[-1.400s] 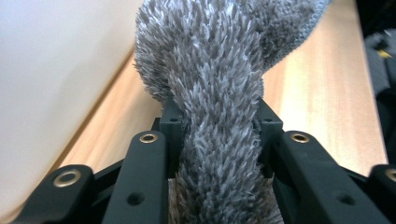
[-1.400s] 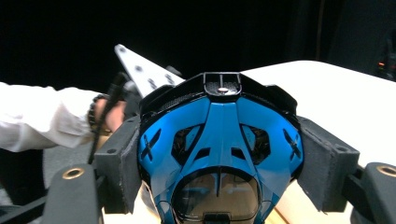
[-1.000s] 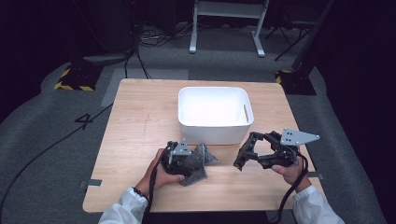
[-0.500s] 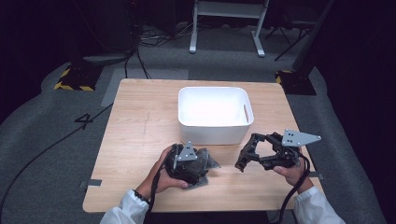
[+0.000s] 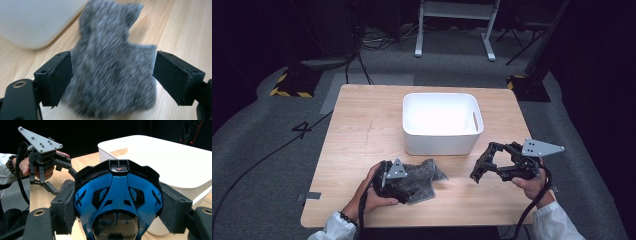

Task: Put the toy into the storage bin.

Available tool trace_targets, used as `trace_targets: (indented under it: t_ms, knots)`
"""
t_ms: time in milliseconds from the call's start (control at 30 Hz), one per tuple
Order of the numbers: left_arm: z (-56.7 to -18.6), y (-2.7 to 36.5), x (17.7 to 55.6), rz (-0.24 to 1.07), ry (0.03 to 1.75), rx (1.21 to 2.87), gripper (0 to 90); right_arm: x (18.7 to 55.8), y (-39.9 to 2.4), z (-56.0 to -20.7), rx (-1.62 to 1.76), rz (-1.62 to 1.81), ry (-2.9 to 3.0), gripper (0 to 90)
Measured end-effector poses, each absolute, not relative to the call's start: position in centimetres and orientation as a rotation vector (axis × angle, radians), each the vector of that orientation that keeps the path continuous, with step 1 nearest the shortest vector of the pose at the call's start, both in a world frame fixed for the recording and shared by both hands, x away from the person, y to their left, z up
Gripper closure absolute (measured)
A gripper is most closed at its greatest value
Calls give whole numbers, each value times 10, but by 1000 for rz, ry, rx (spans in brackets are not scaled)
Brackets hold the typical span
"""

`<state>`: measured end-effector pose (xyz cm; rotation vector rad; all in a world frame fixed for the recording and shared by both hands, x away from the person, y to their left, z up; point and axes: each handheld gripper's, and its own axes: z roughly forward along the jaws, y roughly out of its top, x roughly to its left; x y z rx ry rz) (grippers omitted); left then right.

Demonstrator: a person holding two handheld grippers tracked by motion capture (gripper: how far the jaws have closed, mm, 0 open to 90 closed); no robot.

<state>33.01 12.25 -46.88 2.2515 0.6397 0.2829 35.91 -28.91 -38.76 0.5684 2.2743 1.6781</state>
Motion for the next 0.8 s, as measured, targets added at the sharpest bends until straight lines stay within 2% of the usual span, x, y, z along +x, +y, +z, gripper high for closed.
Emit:
trace_targets:
  t_ms: [400, 800]
  knots:
    - [-486, 151, 335, 293, 730, 2292, 160, 358, -296, -374, 568, 1699, 2236, 264]
    - [-498, 147, 338, 273, 737, 2348, 159, 360, -313, -354, 606, 1678, 2196, 264]
